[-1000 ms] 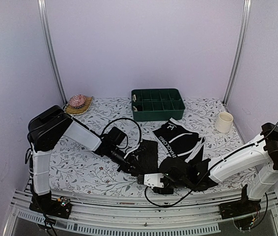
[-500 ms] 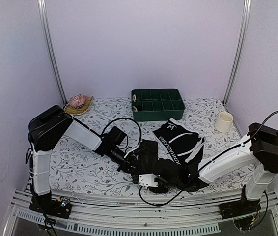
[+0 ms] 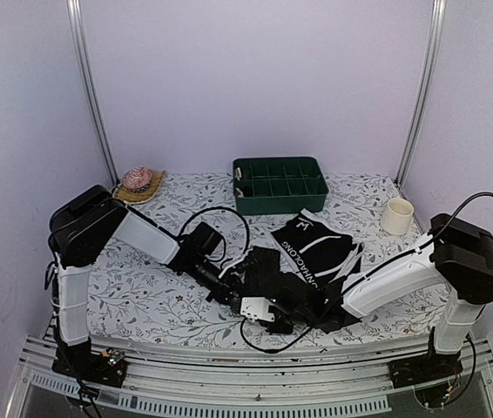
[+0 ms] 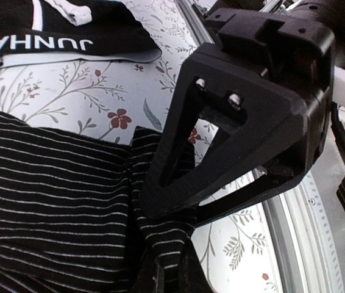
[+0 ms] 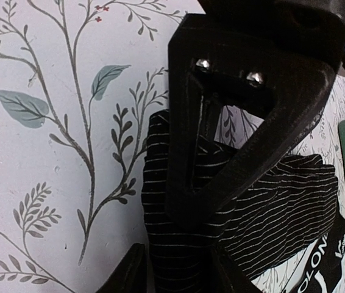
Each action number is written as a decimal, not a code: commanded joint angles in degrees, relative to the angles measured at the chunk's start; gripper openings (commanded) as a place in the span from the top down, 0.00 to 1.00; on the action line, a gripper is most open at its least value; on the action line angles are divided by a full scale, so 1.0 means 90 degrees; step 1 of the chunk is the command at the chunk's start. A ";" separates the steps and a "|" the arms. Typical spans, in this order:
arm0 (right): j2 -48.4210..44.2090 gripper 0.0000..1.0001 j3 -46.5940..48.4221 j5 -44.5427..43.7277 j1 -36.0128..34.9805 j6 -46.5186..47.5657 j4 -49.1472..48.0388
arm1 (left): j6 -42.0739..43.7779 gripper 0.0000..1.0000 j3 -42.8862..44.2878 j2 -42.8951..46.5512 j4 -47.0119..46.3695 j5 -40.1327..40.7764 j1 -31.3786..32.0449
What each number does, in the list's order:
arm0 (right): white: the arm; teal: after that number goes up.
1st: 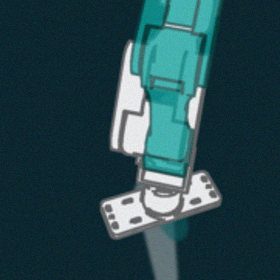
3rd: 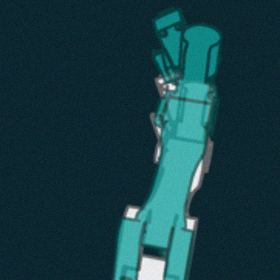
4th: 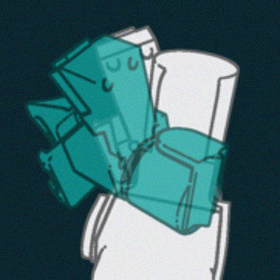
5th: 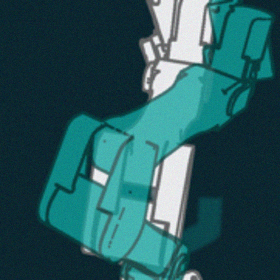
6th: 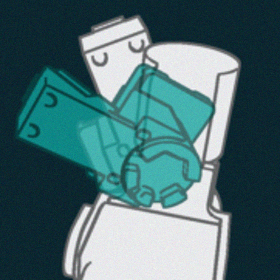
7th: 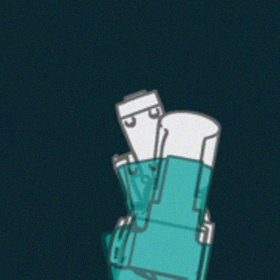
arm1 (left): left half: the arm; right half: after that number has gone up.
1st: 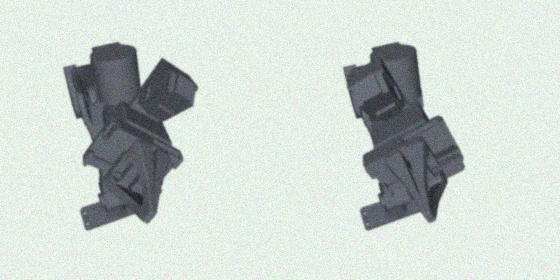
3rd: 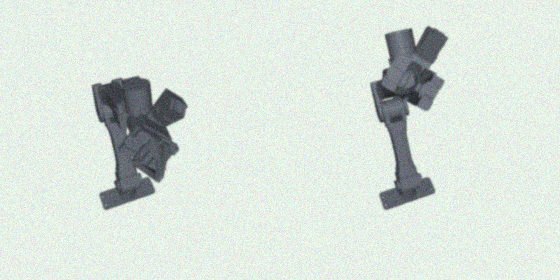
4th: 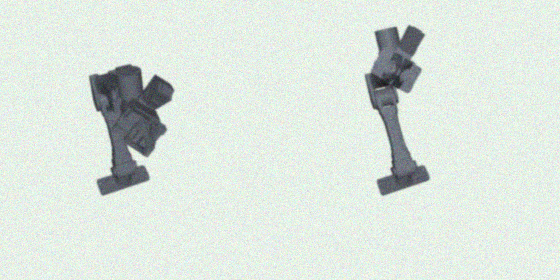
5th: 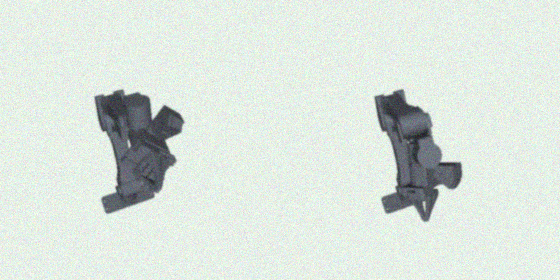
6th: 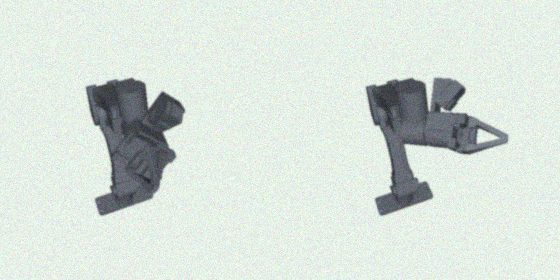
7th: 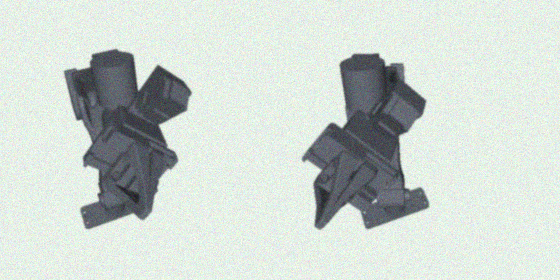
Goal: Roll the underwear
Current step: Roll the underwear at the center of the board.
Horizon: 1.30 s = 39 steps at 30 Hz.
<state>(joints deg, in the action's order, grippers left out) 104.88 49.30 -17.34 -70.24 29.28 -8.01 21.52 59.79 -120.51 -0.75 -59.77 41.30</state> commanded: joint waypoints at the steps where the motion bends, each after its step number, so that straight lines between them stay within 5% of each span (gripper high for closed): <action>1: 0.0332 0.73 0.0117 0.0449 0.0144 -0.0349 0.0887 | 0.0174 0.93 -0.0280 -0.0051 0.0631 0.1098 -0.0213; 5: 0.0322 0.87 0.0175 0.0700 0.0232 -0.0629 0.1075 | 0.0216 0.71 -0.0367 0.0334 0.0575 0.1197 -0.0249; 11: 0.0238 0.95 0.0347 0.1510 0.0453 -0.1023 0.1427 | 0.0425 0.22 -0.0891 0.1452 0.0038 0.1479 -0.0336; 14: 0.0245 0.96 0.0551 0.2314 0.0609 -0.1234 0.1729 | 0.0681 0.15 -0.1304 0.2092 -0.0433 0.1584 -0.0360; 23: 0.0232 0.95 0.0833 0.4652 0.1155 -0.1809 0.1966 | 0.2054 0.15 -0.2645 0.3110 -0.1805 0.1841 -0.0157; 28: 0.0456 0.95 0.1050 0.5667 0.1444 -0.2197 0.1980 | 0.2882 0.16 -0.3293 0.3276 -0.2493 0.2895 0.0555; 39: 0.0873 0.95 0.1218 0.6194 0.1729 -0.2560 0.2008 | 0.2962 0.22 -0.3476 0.3000 -0.3323 0.4041 0.1523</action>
<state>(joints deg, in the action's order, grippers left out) 110.67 59.68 35.55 -54.96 7.62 7.70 46.98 28.23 -92.31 -26.02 -28.69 52.93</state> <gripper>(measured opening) 0.074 0.788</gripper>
